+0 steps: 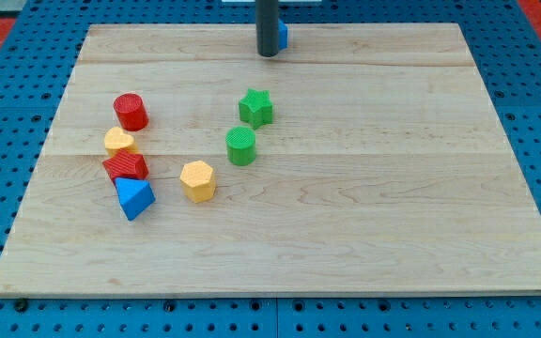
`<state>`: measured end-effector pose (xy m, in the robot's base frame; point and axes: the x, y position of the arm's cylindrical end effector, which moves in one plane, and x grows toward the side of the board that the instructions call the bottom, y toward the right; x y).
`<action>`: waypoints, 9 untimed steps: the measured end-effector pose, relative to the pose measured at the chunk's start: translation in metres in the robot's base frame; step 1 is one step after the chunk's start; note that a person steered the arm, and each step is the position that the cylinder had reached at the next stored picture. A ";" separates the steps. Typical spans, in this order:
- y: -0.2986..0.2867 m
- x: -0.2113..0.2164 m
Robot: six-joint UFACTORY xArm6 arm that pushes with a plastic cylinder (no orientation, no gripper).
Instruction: Place the triangle to the left of the cube
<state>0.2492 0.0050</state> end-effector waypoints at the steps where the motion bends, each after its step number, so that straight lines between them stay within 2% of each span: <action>1: 0.005 0.051; 2: 0.040 0.115; 3: 0.058 0.200; 4: -0.014 0.289; 5: -0.124 0.340; 6: -0.181 0.336; 7: -0.187 0.318; 8: -0.184 0.282; 9: -0.149 0.267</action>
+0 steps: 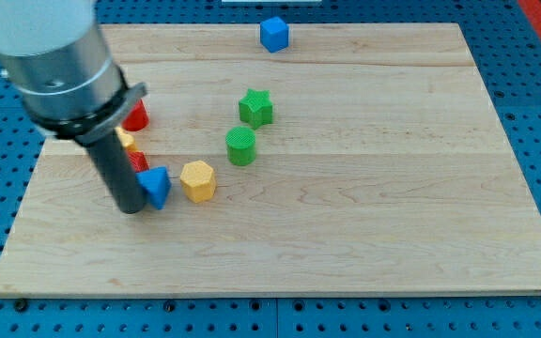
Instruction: Place the triangle to the left of the cube
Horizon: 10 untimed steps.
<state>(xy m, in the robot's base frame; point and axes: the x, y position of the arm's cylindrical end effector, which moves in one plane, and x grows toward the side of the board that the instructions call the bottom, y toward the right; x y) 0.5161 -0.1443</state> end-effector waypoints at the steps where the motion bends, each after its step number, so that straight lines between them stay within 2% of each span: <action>1: 0.025 -0.013; 4: 0.058 -0.139; 6: 0.123 -0.157; 7: 0.129 -0.184; 9: 0.087 -0.246; 10: 0.064 -0.253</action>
<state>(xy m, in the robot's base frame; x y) 0.2634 -0.0801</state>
